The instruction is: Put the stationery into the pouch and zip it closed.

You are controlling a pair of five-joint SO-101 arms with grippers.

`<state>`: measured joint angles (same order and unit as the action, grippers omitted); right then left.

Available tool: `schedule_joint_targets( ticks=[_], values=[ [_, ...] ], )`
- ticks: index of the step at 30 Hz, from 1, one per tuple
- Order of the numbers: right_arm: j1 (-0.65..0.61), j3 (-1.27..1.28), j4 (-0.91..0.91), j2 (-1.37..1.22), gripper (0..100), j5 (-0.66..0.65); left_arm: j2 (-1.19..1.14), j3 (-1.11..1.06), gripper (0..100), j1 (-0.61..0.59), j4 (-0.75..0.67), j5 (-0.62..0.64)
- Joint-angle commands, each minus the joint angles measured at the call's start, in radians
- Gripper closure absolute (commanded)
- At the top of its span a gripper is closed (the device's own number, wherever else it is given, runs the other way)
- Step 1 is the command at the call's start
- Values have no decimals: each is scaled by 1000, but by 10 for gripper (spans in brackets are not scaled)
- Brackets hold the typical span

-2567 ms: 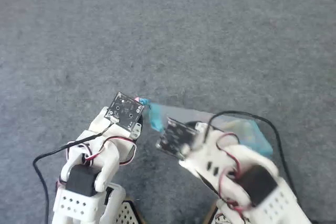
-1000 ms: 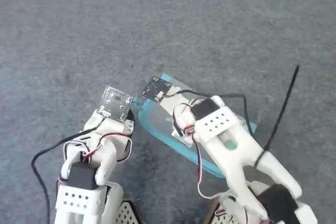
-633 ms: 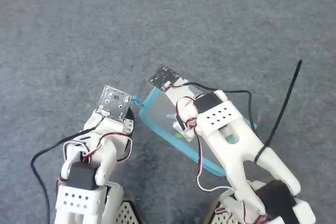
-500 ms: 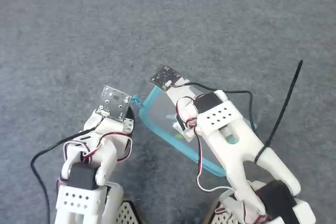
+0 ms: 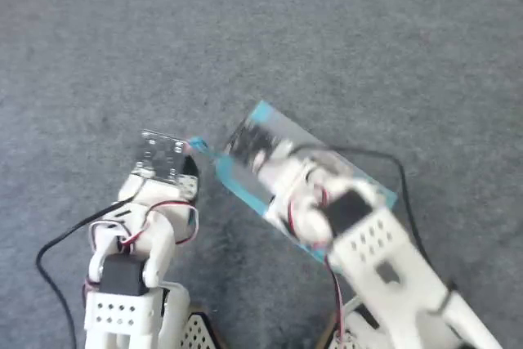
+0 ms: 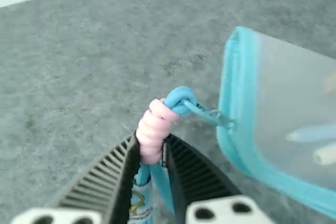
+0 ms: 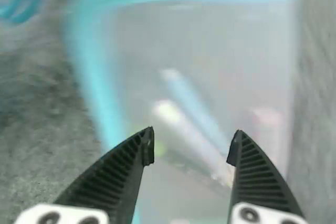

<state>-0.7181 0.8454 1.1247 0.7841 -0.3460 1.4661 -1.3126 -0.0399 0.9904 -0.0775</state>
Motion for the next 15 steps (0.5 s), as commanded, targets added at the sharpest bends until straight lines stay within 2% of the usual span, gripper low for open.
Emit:
schedule_joint_targets(
  ticks=[1, 9, 15],
  values=[
    [-79, 98, -85, 160, 772, -51, 26, 77, 990, -78, -72, 60],
    [-102, 107, -160, 185, 768, -46, 21, 170, 990, -91, 14, 86],
    [-243, 106, -202, 179, 768, -48, 21, 248, 990, -71, 18, 92]
  ],
)
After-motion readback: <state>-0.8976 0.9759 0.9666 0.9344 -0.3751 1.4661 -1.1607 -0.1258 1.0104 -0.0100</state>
